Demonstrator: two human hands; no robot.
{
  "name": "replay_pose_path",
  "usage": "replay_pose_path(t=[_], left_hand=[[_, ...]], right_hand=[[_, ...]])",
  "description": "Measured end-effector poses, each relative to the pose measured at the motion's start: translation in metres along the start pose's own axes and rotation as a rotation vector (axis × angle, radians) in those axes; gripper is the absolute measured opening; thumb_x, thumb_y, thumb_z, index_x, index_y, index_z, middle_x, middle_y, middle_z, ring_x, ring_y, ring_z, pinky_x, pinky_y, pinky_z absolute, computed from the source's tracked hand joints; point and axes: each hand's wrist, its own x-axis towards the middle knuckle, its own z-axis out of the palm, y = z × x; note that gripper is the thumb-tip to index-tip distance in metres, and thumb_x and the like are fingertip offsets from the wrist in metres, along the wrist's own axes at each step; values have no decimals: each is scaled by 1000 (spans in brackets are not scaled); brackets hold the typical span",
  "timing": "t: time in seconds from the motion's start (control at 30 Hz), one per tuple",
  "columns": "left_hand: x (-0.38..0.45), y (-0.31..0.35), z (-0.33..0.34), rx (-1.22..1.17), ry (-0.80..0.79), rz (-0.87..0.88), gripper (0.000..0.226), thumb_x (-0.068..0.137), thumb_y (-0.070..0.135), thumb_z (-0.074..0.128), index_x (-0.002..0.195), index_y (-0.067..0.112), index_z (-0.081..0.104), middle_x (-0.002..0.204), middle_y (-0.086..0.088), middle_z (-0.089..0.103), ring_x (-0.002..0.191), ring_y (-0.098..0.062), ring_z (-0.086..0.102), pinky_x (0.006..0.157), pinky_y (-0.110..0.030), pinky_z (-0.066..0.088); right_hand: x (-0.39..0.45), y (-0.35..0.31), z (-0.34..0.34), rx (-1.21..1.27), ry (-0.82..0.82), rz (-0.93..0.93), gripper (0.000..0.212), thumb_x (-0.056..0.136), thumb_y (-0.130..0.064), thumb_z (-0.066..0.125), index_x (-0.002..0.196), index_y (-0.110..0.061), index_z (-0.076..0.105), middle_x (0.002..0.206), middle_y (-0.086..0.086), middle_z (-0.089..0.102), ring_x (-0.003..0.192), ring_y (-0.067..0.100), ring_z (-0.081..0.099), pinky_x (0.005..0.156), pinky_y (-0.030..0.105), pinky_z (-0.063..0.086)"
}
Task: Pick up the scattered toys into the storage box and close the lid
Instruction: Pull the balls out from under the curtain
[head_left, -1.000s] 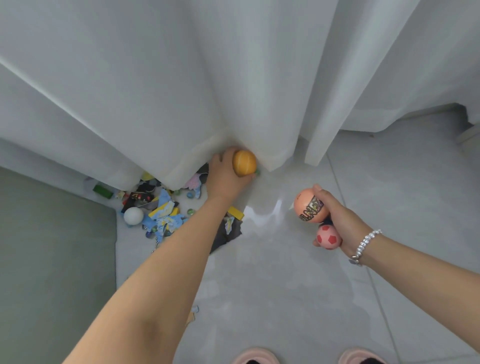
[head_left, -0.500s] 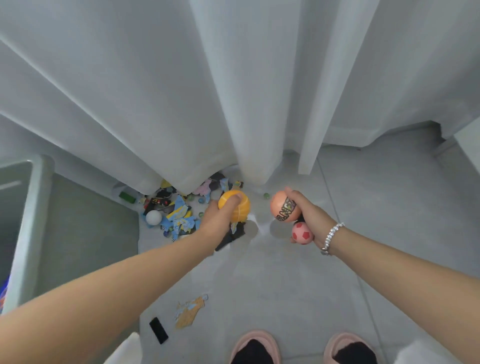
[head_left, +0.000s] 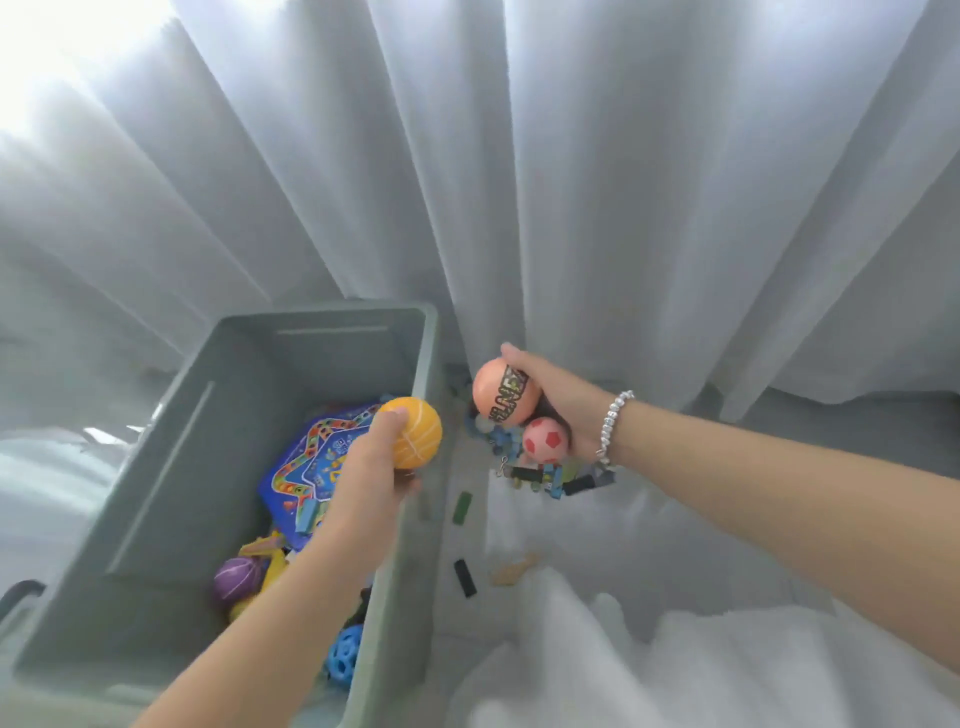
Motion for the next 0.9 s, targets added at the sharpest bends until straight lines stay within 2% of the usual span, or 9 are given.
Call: replay_pose_path(t=[0.17, 0.23, 0.37, 0.5, 0.6, 0.67, 0.73, 0.8, 0.9], left_hand=[[-9, -6, -100, -40, 149, -46, 22, 88, 34, 56, 101, 17, 57, 101, -6, 57, 83, -17, 55, 70, -29, 46], [-12, -15, -127, -110, 152, -104, 24, 89, 30, 57, 105, 13, 57, 101, -7, 58, 86, -18, 55, 73, -30, 48], [-16, -42, -165, -252, 161, -211, 23, 91, 20, 58, 110, 8, 54, 100, -9, 57, 89, -20, 56, 73, -29, 49], [-7, -69, -187, -245, 219, -250, 11, 89, 12, 59, 100, 10, 56, 100, -12, 59, 93, -24, 58, 68, -30, 50], [-2, -86, -194, -250, 254, -302, 38, 85, 21, 66, 119, 10, 52, 116, -13, 56, 108, -25, 56, 67, -34, 54], [0, -93, -195, -234, 258, -312, 52, 81, 32, 70, 126, 15, 49, 122, -10, 54, 112, -24, 53, 68, -36, 56], [1, -95, -193, -184, 260, -290, 52, 82, 39, 67, 125, 18, 48, 120, -6, 54, 105, -19, 54, 76, -39, 55], [0, -97, -189, -105, 277, -258, 45, 85, 41, 63, 122, 19, 51, 119, -6, 56, 98, -17, 58, 86, -42, 52], [-3, -93, -180, 1, 322, -195, 37, 89, 39, 56, 121, 21, 53, 121, -1, 56, 106, -16, 55, 98, -44, 46]], right_hand=[[15, 8, 112, -90, -134, 68, 52, 82, -65, 48, 104, -18, 59, 82, 6, 57, 60, 15, 51, 54, 29, 52], [27, 21, 149, -135, -159, 117, 55, 80, -64, 52, 101, -13, 59, 77, 8, 56, 56, 18, 53, 58, 32, 53], [51, 62, 198, -133, -171, 235, 56, 76, -62, 56, 105, -15, 60, 98, 11, 64, 80, 23, 61, 82, 38, 54], [69, 99, 215, -147, -85, 261, 44, 72, -54, 62, 95, -16, 62, 105, 10, 67, 92, 24, 64, 95, 43, 49], [76, 114, 220, -225, -15, 273, 51, 72, -50, 64, 110, -16, 59, 117, 10, 64, 102, 23, 62, 93, 40, 50], [76, 115, 222, -275, 0, 289, 58, 78, -50, 62, 123, -16, 51, 120, 9, 59, 104, 22, 58, 84, 38, 49], [76, 113, 221, -309, -26, 301, 58, 83, -48, 58, 130, -16, 45, 126, 9, 54, 109, 24, 53, 81, 37, 43], [76, 111, 221, -359, -58, 295, 54, 90, -39, 52, 136, -11, 42, 137, 12, 46, 122, 28, 46, 88, 36, 38], [73, 105, 222, -450, -10, 275, 51, 91, -36, 52, 133, -8, 42, 140, 12, 43, 128, 27, 41, 98, 40, 38]])
